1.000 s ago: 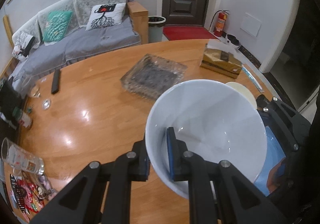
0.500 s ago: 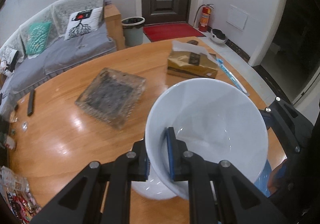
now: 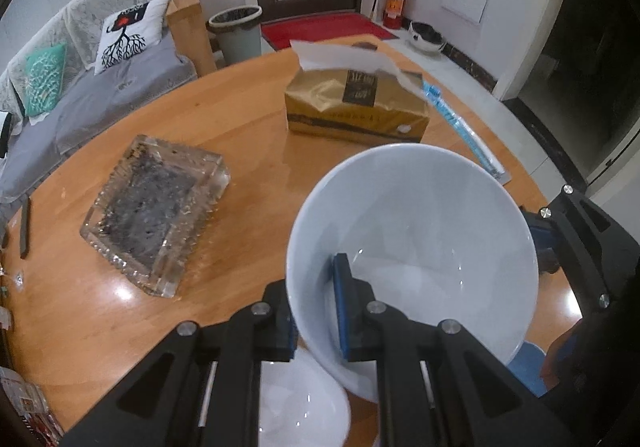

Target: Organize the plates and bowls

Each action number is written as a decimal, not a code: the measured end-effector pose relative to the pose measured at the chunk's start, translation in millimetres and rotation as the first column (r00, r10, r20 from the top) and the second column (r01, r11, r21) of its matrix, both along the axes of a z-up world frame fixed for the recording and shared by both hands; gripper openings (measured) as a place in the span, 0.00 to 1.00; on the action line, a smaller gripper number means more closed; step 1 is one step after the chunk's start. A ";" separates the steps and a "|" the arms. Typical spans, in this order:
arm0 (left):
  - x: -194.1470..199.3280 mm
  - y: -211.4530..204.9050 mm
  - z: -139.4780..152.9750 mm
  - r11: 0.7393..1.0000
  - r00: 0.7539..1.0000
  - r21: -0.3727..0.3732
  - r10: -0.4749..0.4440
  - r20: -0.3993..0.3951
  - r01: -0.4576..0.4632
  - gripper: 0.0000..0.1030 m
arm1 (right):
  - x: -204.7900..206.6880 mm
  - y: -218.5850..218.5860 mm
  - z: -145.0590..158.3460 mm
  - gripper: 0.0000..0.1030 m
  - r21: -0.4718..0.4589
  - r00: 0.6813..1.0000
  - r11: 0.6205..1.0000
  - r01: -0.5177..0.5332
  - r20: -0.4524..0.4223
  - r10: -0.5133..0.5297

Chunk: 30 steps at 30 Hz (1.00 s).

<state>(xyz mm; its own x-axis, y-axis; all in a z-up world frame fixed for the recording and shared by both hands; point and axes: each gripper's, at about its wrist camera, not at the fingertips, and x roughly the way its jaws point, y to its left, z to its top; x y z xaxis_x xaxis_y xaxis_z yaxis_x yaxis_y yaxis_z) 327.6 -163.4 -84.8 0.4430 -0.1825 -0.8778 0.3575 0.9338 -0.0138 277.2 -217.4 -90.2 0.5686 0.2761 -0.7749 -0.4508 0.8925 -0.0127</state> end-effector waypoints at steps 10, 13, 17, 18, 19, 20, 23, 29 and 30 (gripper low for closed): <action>16.4 -1.4 -24.6 1.000 0.999 0.028 -0.004 -0.037 0.005 0.14 | 16.7 4.7 -17.1 0.95 -0.014 0.998 1.000 -0.016 -0.067 0.015; 17.5 -2.3 -27.5 1.000 0.999 0.030 -0.004 -0.043 0.005 0.14 | 18.2 4.5 -18.3 0.95 -0.019 0.997 1.000 -0.021 -0.079 0.019; 17.6 -5.6 -31.3 0.999 0.999 0.043 -0.012 -0.047 0.014 0.15 | 17.5 5.3 -19.3 0.95 -0.031 0.995 0.999 -0.022 -0.102 0.019; 17.2 -6.7 -32.8 0.999 0.999 0.049 -0.017 -0.050 0.020 0.15 | 17.6 4.3 -20.1 0.95 -0.032 0.994 0.999 -0.023 -0.106 0.019; 17.2 -7.2 -33.6 0.998 0.998 0.052 -0.019 -0.051 0.022 0.15 | 20.9 5.5 -21.3 0.95 -0.033 0.994 0.999 -0.024 -0.111 0.020; 16.9 -8.0 -34.8 0.998 0.998 0.056 -0.022 -0.053 0.025 0.16 | 20.8 5.3 -22.1 0.95 -0.036 0.993 0.999 -0.025 -0.118 0.020; 16.3 -8.8 -36.9 0.998 0.998 0.056 -0.025 -0.055 0.028 0.16 | 19.7 5.3 -23.3 0.95 -0.048 0.993 0.998 -0.029 -0.116 0.023; 13.7 -10.6 -41.1 0.997 0.997 0.065 -0.034 -0.063 0.038 0.17 | 15.6 6.6 -23.8 0.95 -0.063 0.990 0.997 -0.048 -0.133 0.040; 13.6 -10.8 -41.4 0.997 0.997 0.067 -0.035 -0.063 0.040 0.17 | 14.9 6.8 -23.8 0.95 -0.065 0.990 0.997 -0.050 -0.136 0.041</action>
